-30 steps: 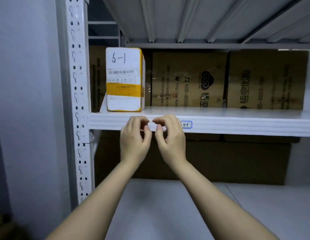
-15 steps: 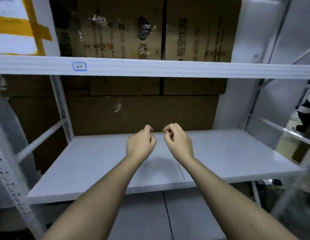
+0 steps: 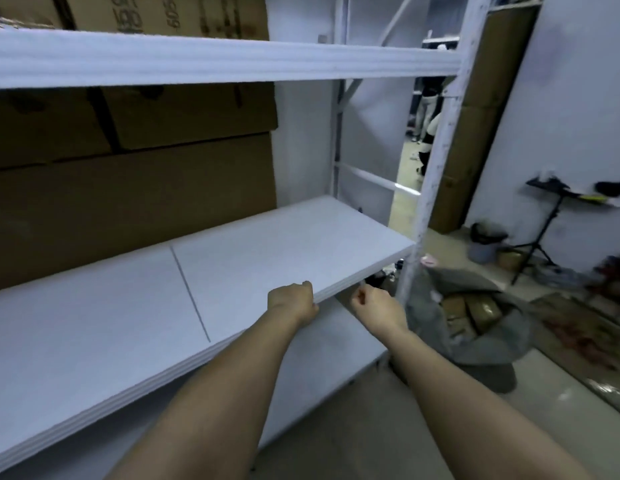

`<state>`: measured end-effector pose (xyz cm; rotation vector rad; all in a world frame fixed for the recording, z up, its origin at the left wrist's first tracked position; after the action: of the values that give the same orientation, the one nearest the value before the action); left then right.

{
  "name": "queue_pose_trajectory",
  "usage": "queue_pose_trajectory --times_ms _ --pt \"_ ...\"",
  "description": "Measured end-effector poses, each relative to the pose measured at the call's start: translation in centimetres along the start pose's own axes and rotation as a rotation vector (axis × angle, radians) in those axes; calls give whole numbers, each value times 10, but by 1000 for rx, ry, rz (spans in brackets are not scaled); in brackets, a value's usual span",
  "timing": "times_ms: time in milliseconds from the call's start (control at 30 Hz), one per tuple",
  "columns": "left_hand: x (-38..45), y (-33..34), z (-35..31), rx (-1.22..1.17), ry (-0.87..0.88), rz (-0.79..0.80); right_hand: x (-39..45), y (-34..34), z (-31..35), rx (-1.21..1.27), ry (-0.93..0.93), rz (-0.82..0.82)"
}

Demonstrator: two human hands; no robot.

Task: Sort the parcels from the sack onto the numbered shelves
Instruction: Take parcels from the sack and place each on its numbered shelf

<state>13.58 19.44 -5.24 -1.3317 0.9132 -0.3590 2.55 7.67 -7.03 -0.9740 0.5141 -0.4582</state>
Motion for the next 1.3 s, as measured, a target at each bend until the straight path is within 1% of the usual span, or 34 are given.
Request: queue_pose_trajectory --times_ms 167,233,300,467,633,767,833,1133,1233,1300 --pt "75 1 -87 43 184 95 38 -17 -95 25 251 65" --pt "104 2 -114 52 232 154 54 -24 -127 52 320 67" --pt "133 -3 -139 70 272 205 74 -30 -156 71 391 103" --pt "195 -18 -193 99 338 273 109 -46 -210 18 537 182" --pt "249 -6 -258 134 427 445 126 -64 -270 30 635 249" --pt "280 0 -310 192 444 504 142 -81 -327 62 659 336" --pt "298 3 -339 212 436 526 154 -93 -360 35 666 382" --pt "369 20 -465 309 353 547 216 -148 -513 -86 581 526" --pt "390 26 -490 310 327 545 238 -164 -548 -146 561 579" --pt "406 30 -502 308 302 571 255 -168 -568 -174 537 611"
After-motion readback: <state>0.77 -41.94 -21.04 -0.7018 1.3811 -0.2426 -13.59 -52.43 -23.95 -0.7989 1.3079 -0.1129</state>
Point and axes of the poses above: each hand's wrist, its own x-axis towards the middle knuckle, its own y-axis out of the palm, z = x × y, the point moved 5 cm from there along x, towards the middle knuckle, and after that the axes turned 14 degrees about z, right-handed, at the moved point
